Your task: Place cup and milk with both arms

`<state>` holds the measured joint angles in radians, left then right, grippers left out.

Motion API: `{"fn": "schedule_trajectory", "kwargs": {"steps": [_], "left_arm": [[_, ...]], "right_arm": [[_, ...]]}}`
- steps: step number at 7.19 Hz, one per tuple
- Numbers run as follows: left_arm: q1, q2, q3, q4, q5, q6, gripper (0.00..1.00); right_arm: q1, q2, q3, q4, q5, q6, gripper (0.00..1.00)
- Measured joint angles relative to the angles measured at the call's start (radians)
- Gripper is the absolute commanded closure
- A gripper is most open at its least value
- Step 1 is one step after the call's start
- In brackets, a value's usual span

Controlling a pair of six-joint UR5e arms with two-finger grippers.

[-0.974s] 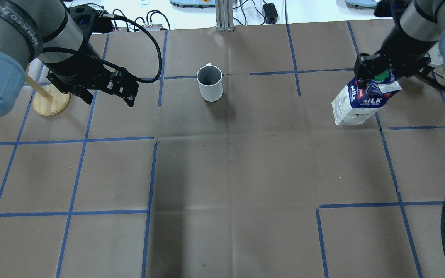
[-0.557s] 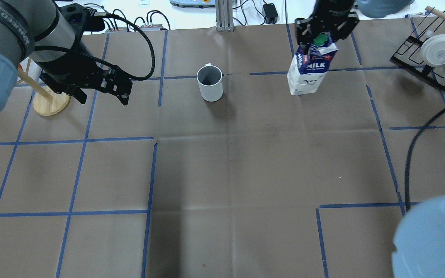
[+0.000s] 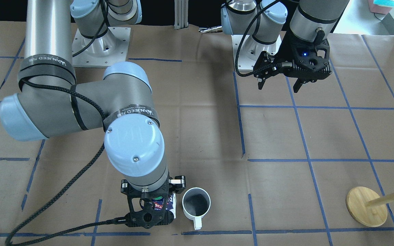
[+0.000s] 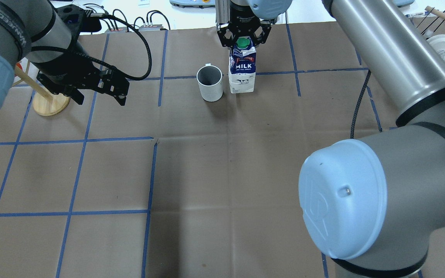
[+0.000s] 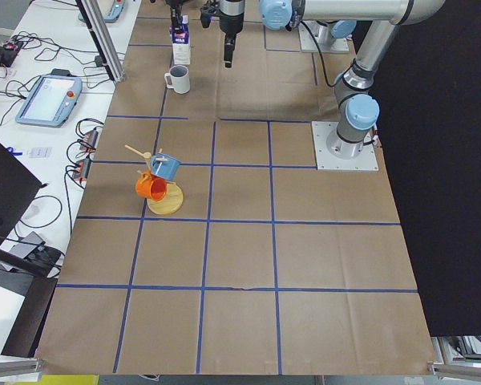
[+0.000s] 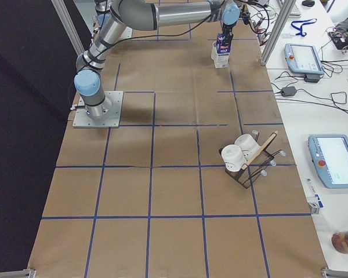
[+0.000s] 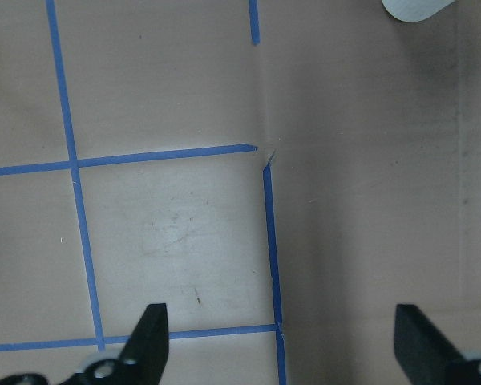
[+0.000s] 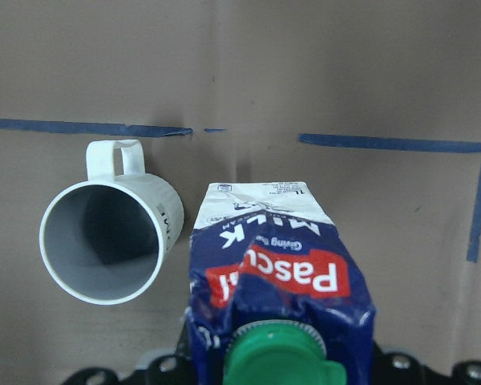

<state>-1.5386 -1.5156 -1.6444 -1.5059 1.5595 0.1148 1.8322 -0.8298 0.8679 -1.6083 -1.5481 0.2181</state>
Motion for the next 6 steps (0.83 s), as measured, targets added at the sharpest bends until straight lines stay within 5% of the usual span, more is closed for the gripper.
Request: {"fn": "schedule_trajectory", "kwargs": {"steps": [2,4,6], "left_arm": [[0.000,0.000,0.000,0.000,0.000,0.000,0.00],[0.000,0.000,0.000,0.000,0.001,0.000,0.00],[0.000,0.000,0.000,-0.001,0.001,0.000,0.00]], "right_arm": [[0.017,0.029,-0.010,0.002,0.000,0.048,0.41],[0.014,0.043,-0.011,-0.007,-0.009,0.056,0.00],[0.009,0.043,-0.011,-0.008,-0.010,0.057,0.00]]}}
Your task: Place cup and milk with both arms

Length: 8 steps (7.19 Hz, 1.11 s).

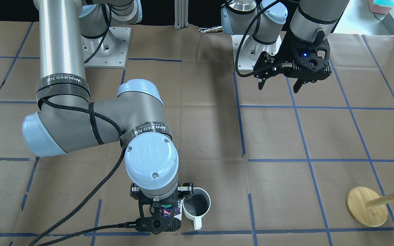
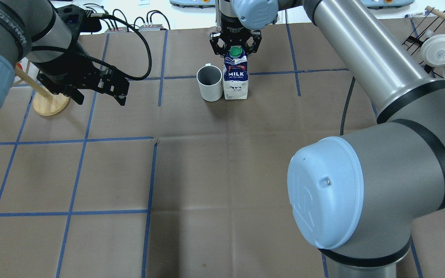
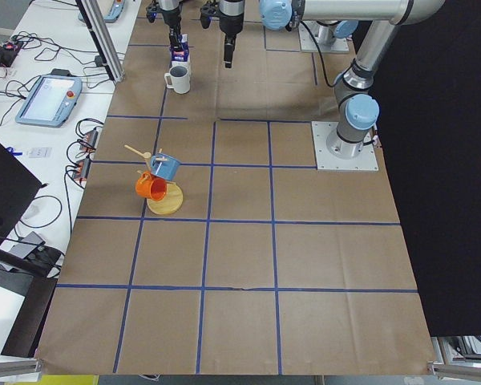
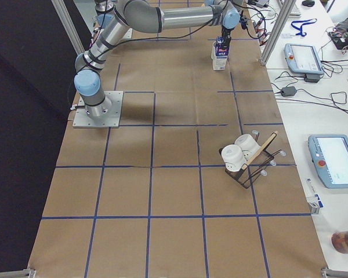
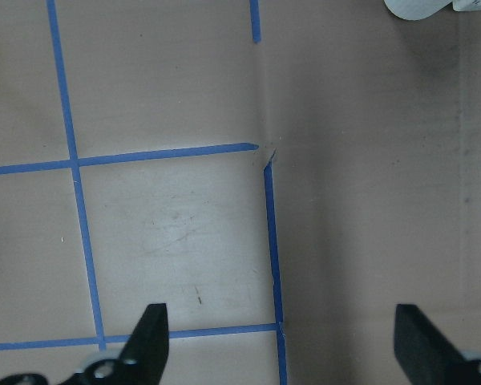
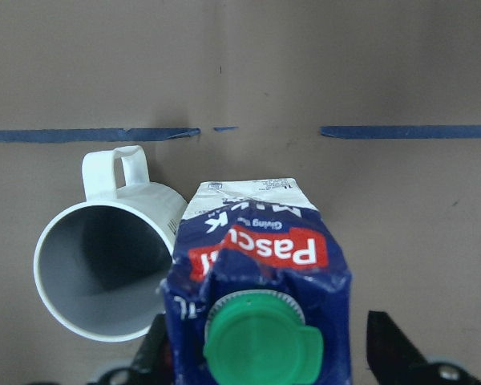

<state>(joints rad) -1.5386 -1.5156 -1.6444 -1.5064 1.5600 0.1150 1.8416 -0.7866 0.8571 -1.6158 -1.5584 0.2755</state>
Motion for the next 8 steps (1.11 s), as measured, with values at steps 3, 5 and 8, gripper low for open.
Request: {"fn": "schedule_trajectory", "kwargs": {"steps": [3,5,8], "left_arm": [[0.000,0.000,0.000,0.000,0.000,0.000,0.00],[0.000,0.001,0.000,-0.001,0.000,0.000,0.00],[0.000,0.002,0.000,-0.001,0.000,0.000,0.00]], "right_arm": [[-0.019,-0.068,0.009,0.064,-0.004,-0.017,0.01],[-0.054,-0.164,0.023,0.242,-0.007,-0.100,0.07],[-0.118,-0.378,0.234,0.297,-0.006,-0.188,0.04]]}}
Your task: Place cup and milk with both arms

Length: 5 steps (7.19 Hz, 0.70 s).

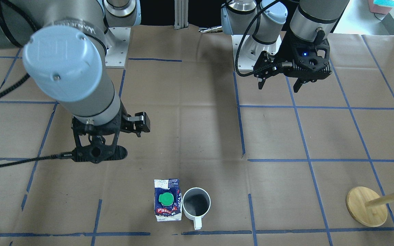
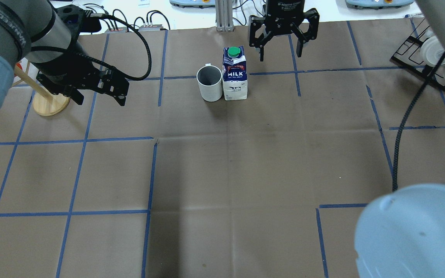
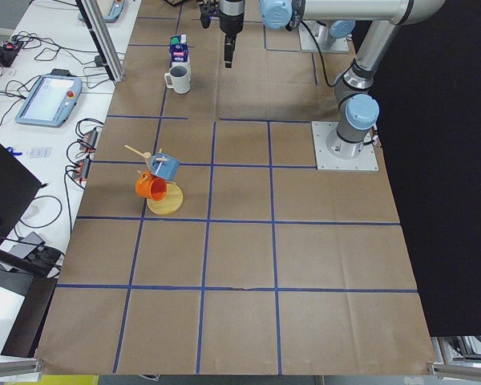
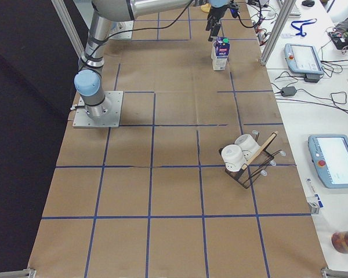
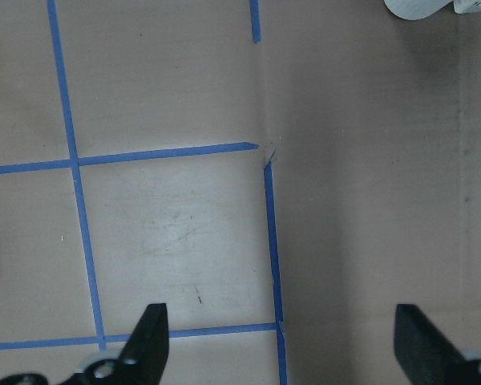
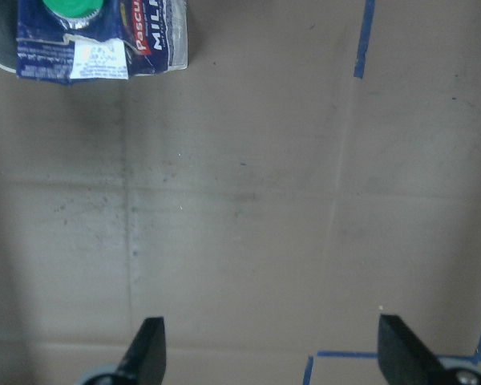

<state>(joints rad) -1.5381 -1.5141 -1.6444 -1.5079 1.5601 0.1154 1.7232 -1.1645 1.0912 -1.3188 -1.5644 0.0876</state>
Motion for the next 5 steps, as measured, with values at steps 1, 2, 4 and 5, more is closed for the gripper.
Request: {"fn": "schedule_trajectory", "kwargs": {"steps": [1,2,4,5], "left_arm": [[0.001,0.000,0.000,0.000,0.000,0.001,0.00],[0.001,0.000,0.000,0.000,0.000,0.001,0.00],[0.001,0.000,0.000,-0.001,0.000,0.001,0.00],[0.001,0.000,0.000,-0.001,0.000,0.001,0.00]], "right_arm": [[-0.038,-0.104,0.140,-0.056,0.002,-0.022,0.00],[-0.080,-0.219,0.298,-0.142,0.004,-0.043,0.00],[-0.120,-0.418,0.564,-0.325,0.006,-0.052,0.00],[-0.126,-0.475,0.627,-0.375,0.006,-0.047,0.00]]}}
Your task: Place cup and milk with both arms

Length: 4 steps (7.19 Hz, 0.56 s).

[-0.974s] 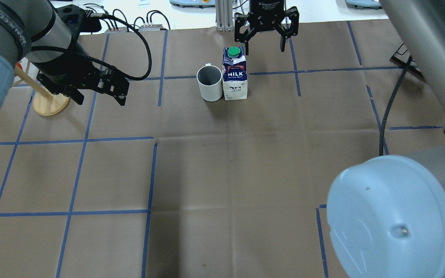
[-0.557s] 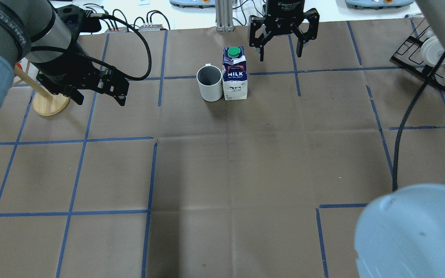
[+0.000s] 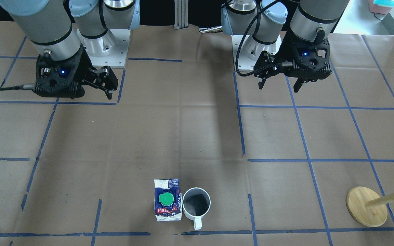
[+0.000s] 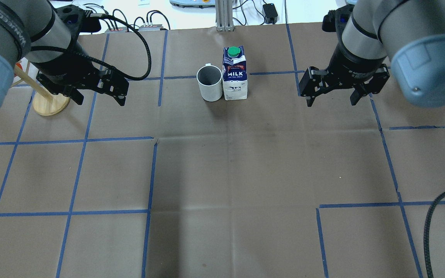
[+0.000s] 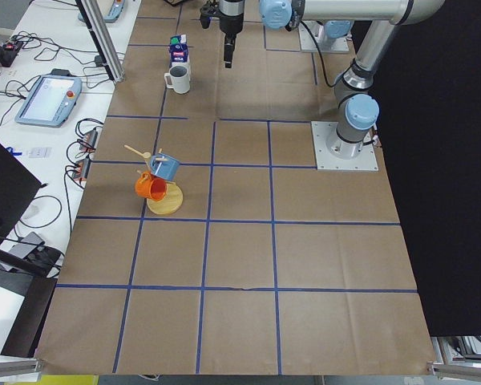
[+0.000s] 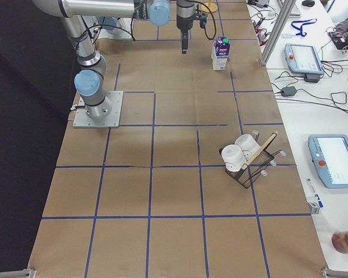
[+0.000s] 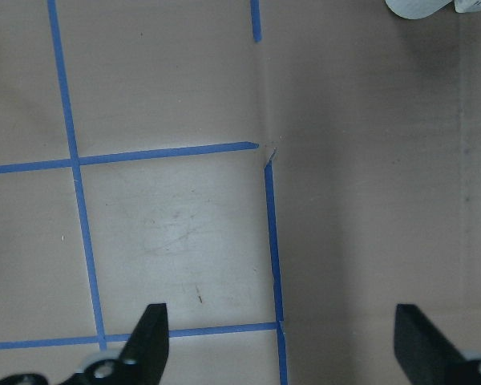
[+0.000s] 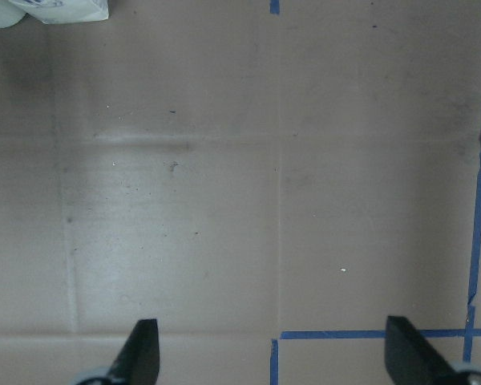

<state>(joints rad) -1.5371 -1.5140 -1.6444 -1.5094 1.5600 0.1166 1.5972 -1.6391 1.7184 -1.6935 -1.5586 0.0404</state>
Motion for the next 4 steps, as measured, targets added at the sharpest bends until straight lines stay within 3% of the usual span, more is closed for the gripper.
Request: {"fn": "schedule_trajectory", "kwargs": {"steps": [4], "left_arm": [[0.000,0.000,0.000,-0.002,0.000,0.000,0.00]], "right_arm": [[-0.005,-0.030,-0.025,0.038,0.000,0.018,0.00]]}}
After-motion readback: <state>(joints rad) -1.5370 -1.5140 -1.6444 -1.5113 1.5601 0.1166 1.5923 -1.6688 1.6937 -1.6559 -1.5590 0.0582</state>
